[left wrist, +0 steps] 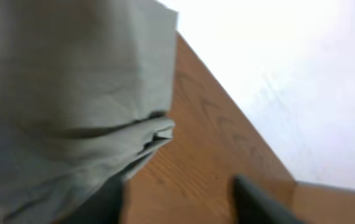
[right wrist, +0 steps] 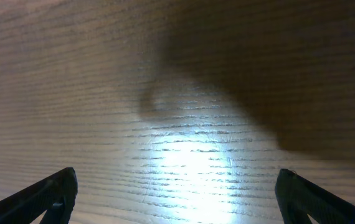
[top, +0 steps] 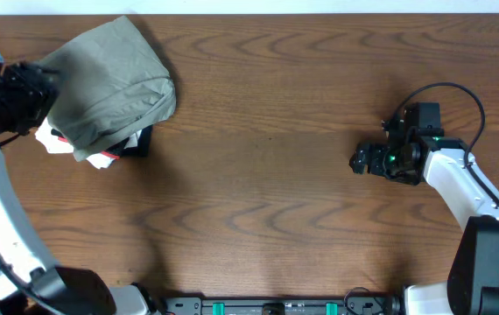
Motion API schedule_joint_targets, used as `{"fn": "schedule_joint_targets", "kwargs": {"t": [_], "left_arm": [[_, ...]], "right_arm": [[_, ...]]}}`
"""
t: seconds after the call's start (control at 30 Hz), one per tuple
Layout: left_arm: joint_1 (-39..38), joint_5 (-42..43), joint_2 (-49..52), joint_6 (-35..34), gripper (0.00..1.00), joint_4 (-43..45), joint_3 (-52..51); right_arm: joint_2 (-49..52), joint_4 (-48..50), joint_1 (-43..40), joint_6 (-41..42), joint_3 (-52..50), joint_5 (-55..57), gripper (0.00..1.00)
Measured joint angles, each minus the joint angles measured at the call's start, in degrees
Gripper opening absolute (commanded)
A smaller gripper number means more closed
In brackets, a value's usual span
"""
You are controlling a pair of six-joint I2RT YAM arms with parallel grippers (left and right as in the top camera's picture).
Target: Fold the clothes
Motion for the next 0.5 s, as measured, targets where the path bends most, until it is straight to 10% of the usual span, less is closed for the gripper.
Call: {"fn": "schedule_joint_targets", "kwargs": {"t": [0.5], "left_arm": [[-2.4,0.3,0.0,-1.5,0.98,-0.2,0.0]], "right_arm": [[0.0,0.0,0.0,0.0,0.0,0.0,0.99]]}}
